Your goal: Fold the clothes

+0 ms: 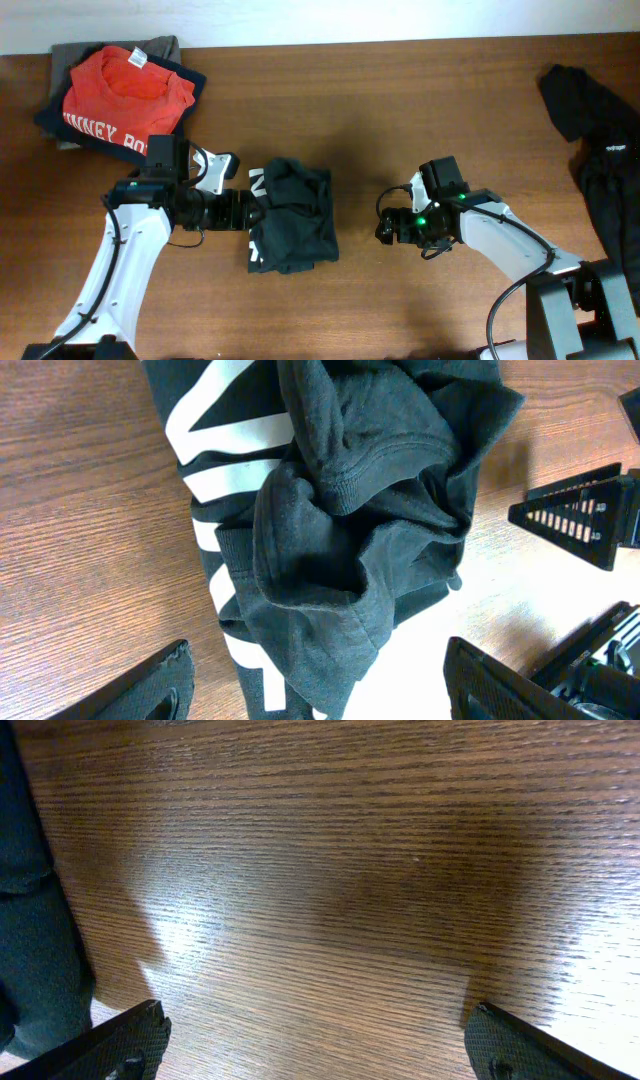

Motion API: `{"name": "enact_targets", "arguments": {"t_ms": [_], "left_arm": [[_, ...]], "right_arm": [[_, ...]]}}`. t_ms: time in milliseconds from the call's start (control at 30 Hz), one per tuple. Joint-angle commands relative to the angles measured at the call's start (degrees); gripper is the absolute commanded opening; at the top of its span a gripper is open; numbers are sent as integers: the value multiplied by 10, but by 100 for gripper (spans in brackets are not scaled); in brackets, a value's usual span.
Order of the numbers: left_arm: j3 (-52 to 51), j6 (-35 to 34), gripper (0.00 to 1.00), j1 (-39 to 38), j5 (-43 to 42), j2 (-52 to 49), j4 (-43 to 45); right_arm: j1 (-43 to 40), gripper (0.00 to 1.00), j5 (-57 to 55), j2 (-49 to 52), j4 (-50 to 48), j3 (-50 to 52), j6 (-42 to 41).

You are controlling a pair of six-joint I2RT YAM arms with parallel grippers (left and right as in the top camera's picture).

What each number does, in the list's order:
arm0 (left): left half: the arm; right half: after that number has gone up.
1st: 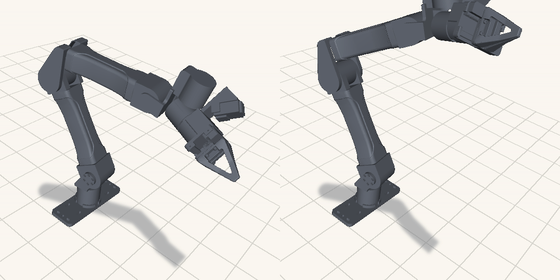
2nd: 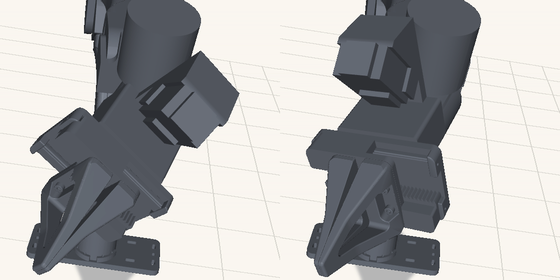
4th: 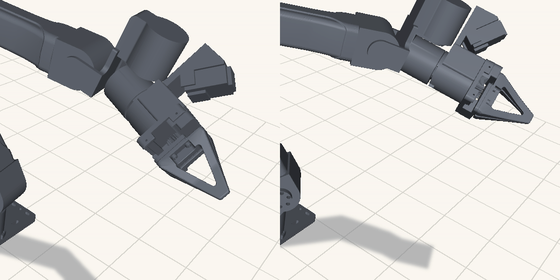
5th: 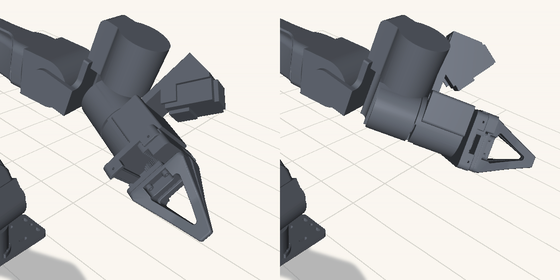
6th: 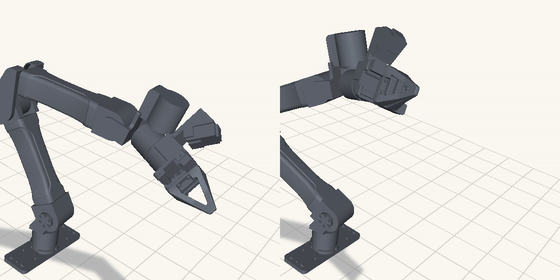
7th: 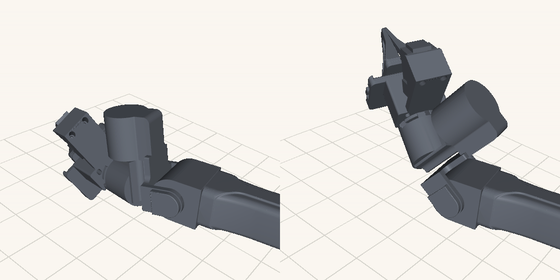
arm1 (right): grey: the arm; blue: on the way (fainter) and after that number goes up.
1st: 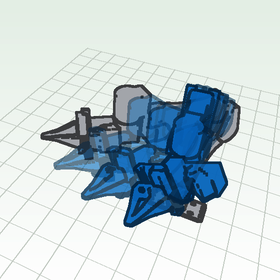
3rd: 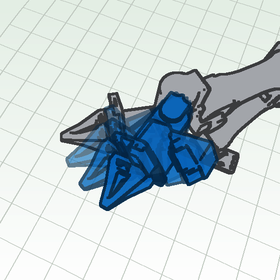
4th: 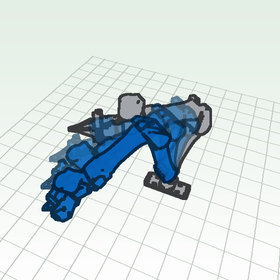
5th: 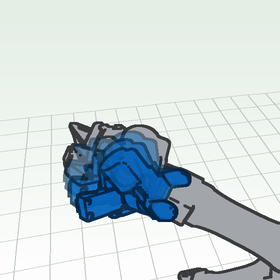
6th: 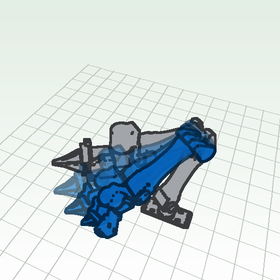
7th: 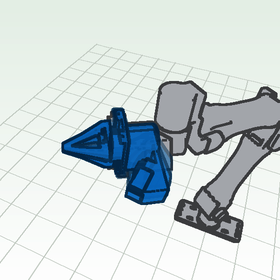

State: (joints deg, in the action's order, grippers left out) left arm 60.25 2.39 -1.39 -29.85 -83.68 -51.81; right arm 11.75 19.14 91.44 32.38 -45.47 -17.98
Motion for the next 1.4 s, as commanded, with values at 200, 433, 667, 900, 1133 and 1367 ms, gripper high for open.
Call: {"name": "enact_targets", "arguments": {"t_ms": [200, 433, 667, 900, 1133, 1367], "left_arm": [[-19, -3, 80, -20, -10, -32, 9], [-19, -65, 73, -52, -2, -68, 55], [-19, -71, 43, -52, -2, -70, 75], [-19, -81, 1, -56, -4, -70, 75], [-19, -89, 1, -116, -25, -56, 75], [-18, -140, 1, -202, -19, -47, 84]], "right_arm": [[-2, 99, 0, 29, -2, 31, -17], [-2, 99, 4, 29, 2, 31, -23], [-2, 99, 4, 29, 3, 32, -23], [-2, 99, 4, 29, 2, 32, -23], [-2, 99, 3, 29, 1, 32, -23], [-2, 99, 3, 29, 1, 32, -23]]}}
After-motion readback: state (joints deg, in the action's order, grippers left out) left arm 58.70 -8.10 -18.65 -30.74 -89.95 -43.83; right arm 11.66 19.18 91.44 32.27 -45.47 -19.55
